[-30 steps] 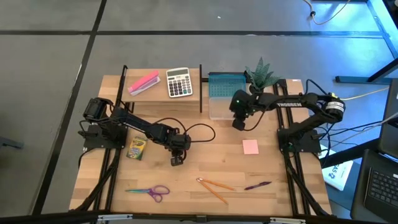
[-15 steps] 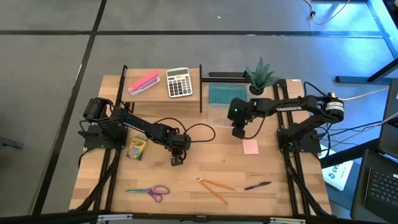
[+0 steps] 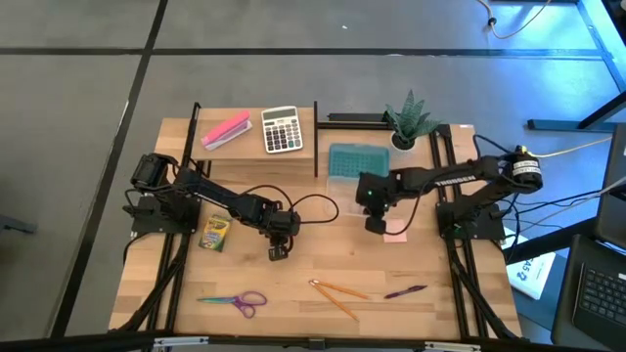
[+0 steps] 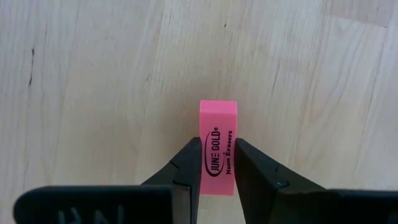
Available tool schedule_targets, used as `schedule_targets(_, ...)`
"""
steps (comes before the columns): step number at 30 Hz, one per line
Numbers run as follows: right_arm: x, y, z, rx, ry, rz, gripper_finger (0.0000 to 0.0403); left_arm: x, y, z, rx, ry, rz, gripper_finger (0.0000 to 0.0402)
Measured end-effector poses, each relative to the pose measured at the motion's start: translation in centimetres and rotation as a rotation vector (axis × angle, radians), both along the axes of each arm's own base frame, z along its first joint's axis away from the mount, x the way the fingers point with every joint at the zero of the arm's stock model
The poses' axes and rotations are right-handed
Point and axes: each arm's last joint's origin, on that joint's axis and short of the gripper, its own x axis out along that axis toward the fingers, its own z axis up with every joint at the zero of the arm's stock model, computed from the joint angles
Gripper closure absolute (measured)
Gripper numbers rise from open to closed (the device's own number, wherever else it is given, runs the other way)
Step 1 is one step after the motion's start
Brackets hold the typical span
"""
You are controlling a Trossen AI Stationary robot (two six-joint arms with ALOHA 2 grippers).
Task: Pack school essentials
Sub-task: Put the eraser into the supply box
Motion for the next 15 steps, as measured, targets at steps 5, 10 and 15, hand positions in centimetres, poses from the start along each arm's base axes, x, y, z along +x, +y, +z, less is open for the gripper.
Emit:
schedule_targets(5, 0.1, 1.6, 0.0, 0.017, 0.004, 0.021, 0.0373, 0.0, 0.0, 0.0, 0.0, 0.0, 0.0, 0.0329)
schedule_targets(10, 0.0, 3.2, 0.0, 0.035, 0.009, 0.042, 0.0373, 0.0, 0.0, 0.0, 0.0, 0.0, 0.0, 0.0329)
schedule_targets(15, -0.1, 4.8, 0.0, 0.04, 0.011, 0.091, 0.0373, 0.0, 0.0, 0.0, 0.0, 0.0, 0.0, 0.0329)
